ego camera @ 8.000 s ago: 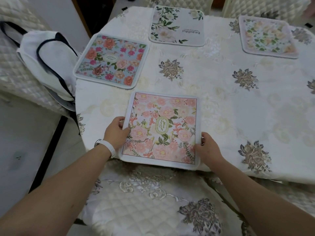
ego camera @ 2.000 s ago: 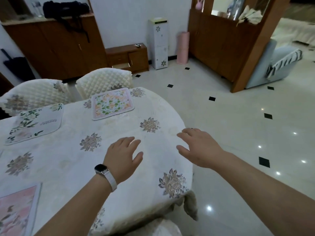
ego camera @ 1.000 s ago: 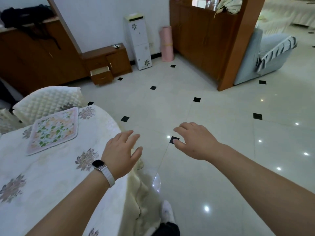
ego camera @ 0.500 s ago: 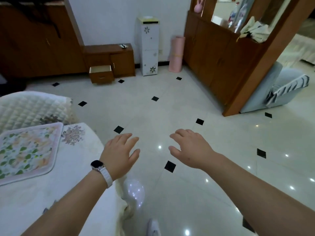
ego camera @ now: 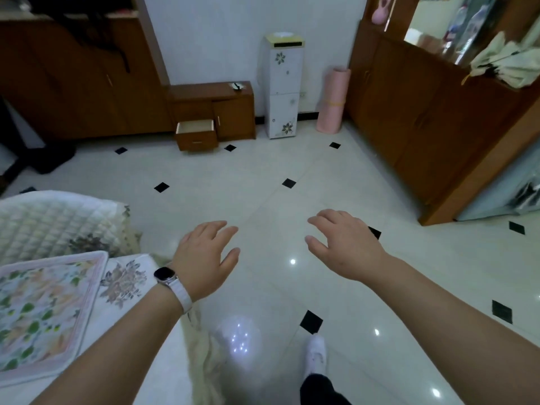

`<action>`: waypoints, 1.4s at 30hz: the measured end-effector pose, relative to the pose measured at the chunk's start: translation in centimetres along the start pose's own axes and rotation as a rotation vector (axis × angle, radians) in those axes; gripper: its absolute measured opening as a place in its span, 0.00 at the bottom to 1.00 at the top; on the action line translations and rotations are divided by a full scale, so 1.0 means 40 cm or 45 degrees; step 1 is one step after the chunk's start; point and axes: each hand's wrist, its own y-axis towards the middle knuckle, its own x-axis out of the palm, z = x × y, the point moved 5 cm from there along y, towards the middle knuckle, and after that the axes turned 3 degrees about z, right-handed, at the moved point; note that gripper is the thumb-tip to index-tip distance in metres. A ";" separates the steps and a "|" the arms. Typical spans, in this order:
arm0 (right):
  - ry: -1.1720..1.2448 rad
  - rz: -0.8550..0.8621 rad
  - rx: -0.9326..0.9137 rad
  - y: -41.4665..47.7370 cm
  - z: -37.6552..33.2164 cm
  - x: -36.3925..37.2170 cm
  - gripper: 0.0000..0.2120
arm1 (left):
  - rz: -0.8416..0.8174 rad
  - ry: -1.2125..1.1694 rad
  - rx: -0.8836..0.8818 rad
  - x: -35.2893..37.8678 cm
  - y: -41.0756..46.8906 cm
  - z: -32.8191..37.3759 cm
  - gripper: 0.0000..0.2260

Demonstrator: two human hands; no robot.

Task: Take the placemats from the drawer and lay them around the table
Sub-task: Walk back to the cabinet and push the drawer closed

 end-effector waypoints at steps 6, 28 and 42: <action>0.071 -0.057 -0.059 0.272 0.137 0.065 0.23 | -0.023 0.032 -0.090 0.065 0.256 -0.037 0.26; 0.050 -0.221 -0.418 1.202 0.223 0.146 0.23 | 0.023 0.114 -0.432 0.147 0.908 -0.391 0.27; -0.009 -0.189 -0.445 1.932 -0.092 0.229 0.23 | 0.065 0.017 -0.444 0.101 1.404 -1.029 0.28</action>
